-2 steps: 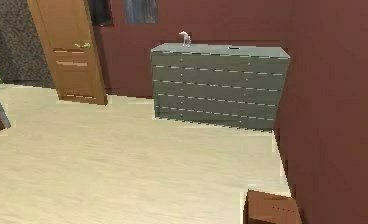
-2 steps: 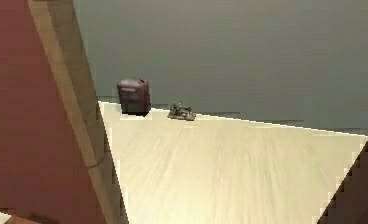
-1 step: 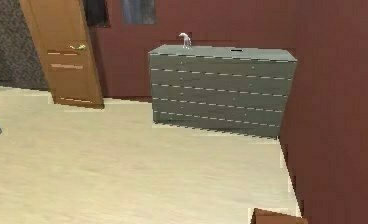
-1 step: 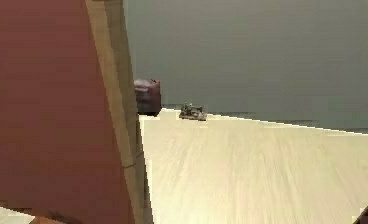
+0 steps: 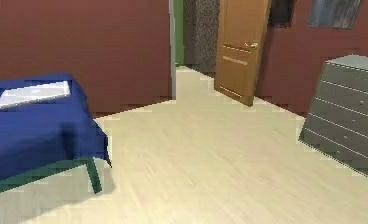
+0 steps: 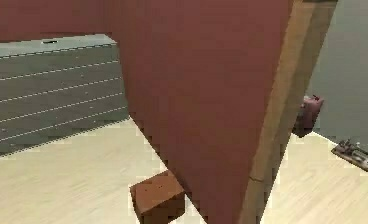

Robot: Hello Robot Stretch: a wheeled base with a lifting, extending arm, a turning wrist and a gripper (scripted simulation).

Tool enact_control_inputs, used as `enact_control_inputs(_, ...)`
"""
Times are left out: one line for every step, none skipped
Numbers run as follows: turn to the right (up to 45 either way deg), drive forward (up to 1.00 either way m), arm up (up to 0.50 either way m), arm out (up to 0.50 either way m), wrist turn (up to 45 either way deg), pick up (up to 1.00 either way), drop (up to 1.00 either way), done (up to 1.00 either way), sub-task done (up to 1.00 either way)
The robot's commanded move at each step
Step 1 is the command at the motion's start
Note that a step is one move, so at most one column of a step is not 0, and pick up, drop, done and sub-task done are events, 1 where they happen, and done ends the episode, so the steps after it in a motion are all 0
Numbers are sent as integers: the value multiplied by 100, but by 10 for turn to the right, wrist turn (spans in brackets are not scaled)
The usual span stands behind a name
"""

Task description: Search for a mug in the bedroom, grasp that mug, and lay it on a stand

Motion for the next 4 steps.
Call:
enact_control_inputs(-300,0,0,0,0,0,0,0,0)
enact_control_inputs(0,35,0,0,0,0,0,0,0)
enact_control_inputs(-450,0,0,0,0,0,0,0,0)
enact_control_inputs(0,65,0,0,0,0,0,0,0)
